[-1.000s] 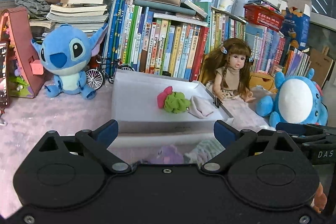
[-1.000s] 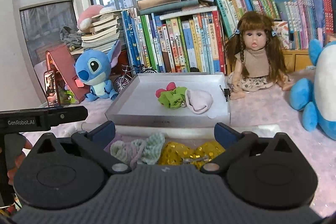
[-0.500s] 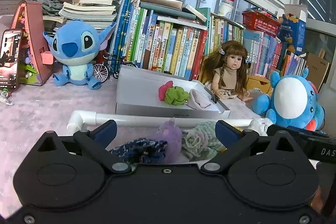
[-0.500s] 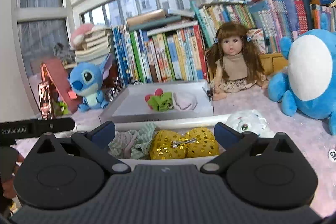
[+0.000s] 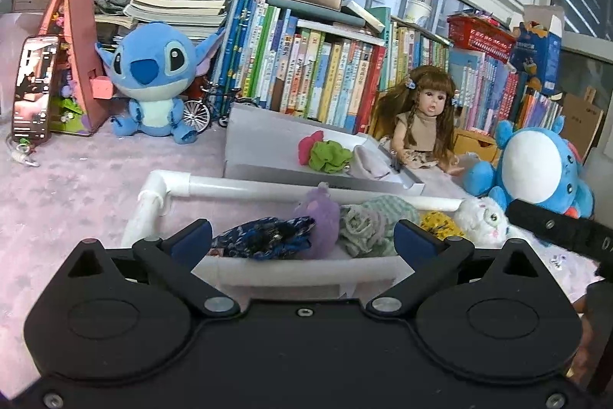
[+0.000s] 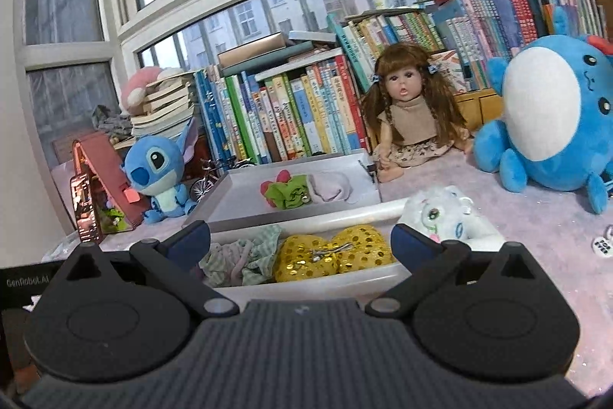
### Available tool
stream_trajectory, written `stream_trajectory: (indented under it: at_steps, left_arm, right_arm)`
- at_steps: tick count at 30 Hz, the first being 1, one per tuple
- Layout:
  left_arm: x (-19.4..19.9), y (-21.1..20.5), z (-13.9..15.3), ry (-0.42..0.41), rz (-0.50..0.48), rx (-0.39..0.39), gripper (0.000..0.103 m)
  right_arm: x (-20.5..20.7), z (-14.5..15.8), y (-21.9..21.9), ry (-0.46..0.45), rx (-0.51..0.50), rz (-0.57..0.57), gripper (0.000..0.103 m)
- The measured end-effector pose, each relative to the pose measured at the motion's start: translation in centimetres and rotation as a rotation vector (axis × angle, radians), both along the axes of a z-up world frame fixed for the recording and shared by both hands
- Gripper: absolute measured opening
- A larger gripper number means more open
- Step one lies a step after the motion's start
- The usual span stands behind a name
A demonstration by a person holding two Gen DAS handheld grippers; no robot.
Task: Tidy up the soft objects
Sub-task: 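Move both tools back toward the pipe frame and remaining items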
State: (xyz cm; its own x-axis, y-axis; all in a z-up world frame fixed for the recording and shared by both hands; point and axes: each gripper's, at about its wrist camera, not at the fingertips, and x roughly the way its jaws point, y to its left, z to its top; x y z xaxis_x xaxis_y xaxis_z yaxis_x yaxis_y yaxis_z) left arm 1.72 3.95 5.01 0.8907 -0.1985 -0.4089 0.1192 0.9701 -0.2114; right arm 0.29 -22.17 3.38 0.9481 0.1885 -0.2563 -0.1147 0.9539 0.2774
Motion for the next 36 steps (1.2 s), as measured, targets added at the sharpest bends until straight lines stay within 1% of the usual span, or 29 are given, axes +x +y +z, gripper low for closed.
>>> stream_trajectory:
  at_steps: [7, 9, 11, 15, 19, 22, 25, 26, 28, 30, 31, 33, 36]
  left_arm:
    - [-0.8, 0.0, -0.6, -0.009, 0.004, 0.045, 0.101]
    - [-1.0, -0.1, -0.9, -0.008, 0.001, 0.058, 0.101]
    - [-1.2, -0.3, -1.2, -0.003, -0.007, 0.071, 0.101]
    - [-1.2, -0.3, -1.7, 0.02, -0.02, 0.071, 0.101]
    - [-1.2, -0.4, -2.4, 0.05, -0.026, 0.063, 0.101]
    - [-1.1, -0.7, -2.8, 0.065, -0.035, 0.073, 0.099]
    - [-1.1, -1.1, -3.1, 0.075, -0.039, 0.087, 0.095]
    - [-1.1, -1.2, -3.2, 0.08, -0.04, 0.089, 0.092]
    - [-1.0, -1.3, -3.4, 0.093, -0.039, 0.089, 0.083]
    - [-0.8, -1.3, -3.7, 0.115, -0.038, 0.092, 0.07]
    - [-0.6, -1.3, -3.8, 0.129, -0.04, 0.092, 0.068]
    - [-0.5, -1.4, -4.1, 0.148, -0.043, 0.089, 0.06]
    - [-0.3, -1.8, -4.5, 0.171, -0.057, 0.084, 0.058]
  right_arm:
    - [-0.7, -0.5, 0.2, 0.002, 0.0, -0.038, 0.103]
    - [-0.9, -0.6, 0.5, 0.005, -0.018, -0.029, 0.103]
    - [-0.9, -0.8, 0.8, 0.023, -0.042, 0.004, 0.103]
    - [-0.8, -1.4, 1.5, 0.076, -0.069, 0.051, 0.103]
    - [-1.0, -1.7, 1.8, 0.083, -0.091, 0.039, 0.103]
    - [-1.0, -1.8, 1.7, 0.089, -0.116, 0.019, 0.103]
    - [-1.2, -1.9, 1.3, 0.088, -0.148, -0.025, 0.103]
    - [-1.3, -2.0, 1.2, 0.09, -0.158, -0.044, 0.103]
    - [-1.3, -2.1, 0.8, 0.101, -0.18, -0.078, 0.103]
    - [-1.4, -2.4, 0.5, 0.11, -0.209, -0.117, 0.103]
    - [-1.4, -2.5, 0.4, 0.117, -0.223, -0.129, 0.103]
    - [-1.4, -2.7, 0.1, 0.129, -0.259, -0.164, 0.103]
    - [-1.3, -3.2, -0.1, 0.144, -0.314, -0.205, 0.103]
